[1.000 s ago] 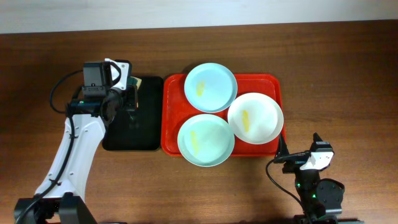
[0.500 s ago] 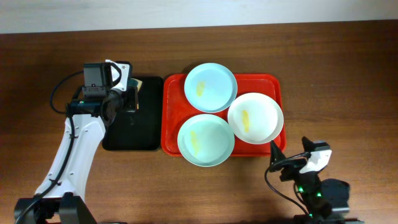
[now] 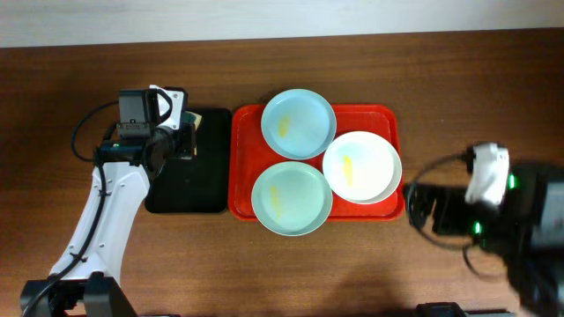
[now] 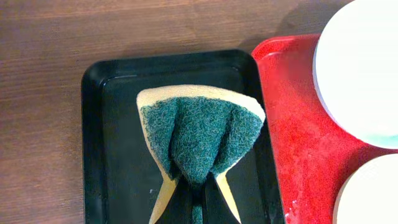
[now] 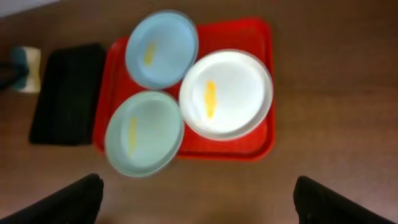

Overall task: Clean dirty plates on tray and stack at the side
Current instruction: 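Reach the right gripper to the rim of the front light-blue plate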

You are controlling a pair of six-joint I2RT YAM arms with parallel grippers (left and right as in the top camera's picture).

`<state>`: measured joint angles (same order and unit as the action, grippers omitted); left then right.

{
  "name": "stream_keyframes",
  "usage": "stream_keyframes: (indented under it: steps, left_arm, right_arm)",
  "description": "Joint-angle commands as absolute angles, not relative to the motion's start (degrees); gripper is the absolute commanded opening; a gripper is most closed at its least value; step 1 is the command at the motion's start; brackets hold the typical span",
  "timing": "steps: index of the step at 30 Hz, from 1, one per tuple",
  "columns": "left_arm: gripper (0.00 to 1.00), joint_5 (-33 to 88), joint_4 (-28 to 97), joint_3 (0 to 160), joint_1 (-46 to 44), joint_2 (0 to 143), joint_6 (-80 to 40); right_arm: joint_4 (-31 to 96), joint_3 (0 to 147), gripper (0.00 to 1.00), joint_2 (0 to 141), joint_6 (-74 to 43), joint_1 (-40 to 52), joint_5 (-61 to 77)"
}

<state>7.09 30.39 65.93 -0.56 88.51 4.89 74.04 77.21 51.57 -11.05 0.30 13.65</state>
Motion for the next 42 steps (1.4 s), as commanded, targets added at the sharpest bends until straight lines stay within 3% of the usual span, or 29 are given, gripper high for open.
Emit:
stream_keyframes:
  steps: [1,4,6,8,9,13,15,16,19,23,24,25,32,38,41,42]
  left_arm:
    - [0.0,7.7,30.1,65.7,-0.6,88.6,4.3]
    - [0.0,7.7,30.1,65.7,-0.6,88.6,4.3]
    - [0.0,7.7,30.1,65.7,-0.6,88.6,4.3]
    - [0.0,7.7,30.1,65.7,-0.6,88.6,4.3]
    - [0.0,7.7,30.0,65.7,-0.6,88.6,4.3]
    - [0.0,7.7,30.0,65.7,-0.6,88.9,4.3]
    - [0.0,7.7,30.0,65.7,-0.6,89.1,4.3]
    - [0.0,7.7,30.0,65.7,-0.6,89.1,4.3]
    - [0.0,7.7,29.6,65.7,-0.6,89.6,4.3]
    - [0.0,7.7,29.1,65.7,-0.6,90.6,4.3]
    - [0.0,7.7,29.1,65.7,-0.6,90.8,4.3]
    - [0.0,7.7,29.1,65.7,-0.6,91.1,4.3]
    - [0.0,7.7,29.0,65.7,-0.6,91.2,4.3]
    - [0.0,7.7,28.9,65.7,-0.6,91.2,4.3]
    - [0.0,7.7,29.0,65.7,-0.6,91.2,4.3]
    - [0.0,7.7,28.9,65.7,-0.6,91.2,4.3]
  right_arm:
    - [80.6,84.8,0.99,61.3,-11.4,0.4,21.0]
    - [80.8,84.9,0.95,65.7,-11.4,0.4,22.3]
    - [80.8,84.9,0.61,68.5,-11.4,0.4,22.4]
    - [81.8,84.8,0.17,70.9,-11.4,0.4,22.5]
    - [82.7,84.8,0.04,72.1,-11.4,0.4,22.5]
    - [85.4,84.7,0.04,76.4,-11.4,0.4,22.5]
    - [85.5,84.4,0.11,78.0,-11.4,0.5,22.5]
    - [85.5,84.2,0.2,78.5,-11.4,0.8,22.5]
    - [85.4,84.1,0.6,80.6,-11.4,3.0,22.3]
    - [84.4,83.9,0.76,82.9,-11.4,7.7,20.0]
    - [84.1,83.8,0.88,83.7,-11.5,9.2,18.8]
    - [84.0,83.8,0.94,84.4,-11.5,10.4,18.1]
    - [83.0,83.7,0.93,89.5,-17.1,15.1,12.6]
    - [75.1,81.5,0.93,91.7,-17.3,17.4,12.6]
    - [71.4,78.3,0.87,91.7,-20.3,17.4,12.6]
    - [70.3,77.3,0.77,91.7,-21.0,17.4,12.6]
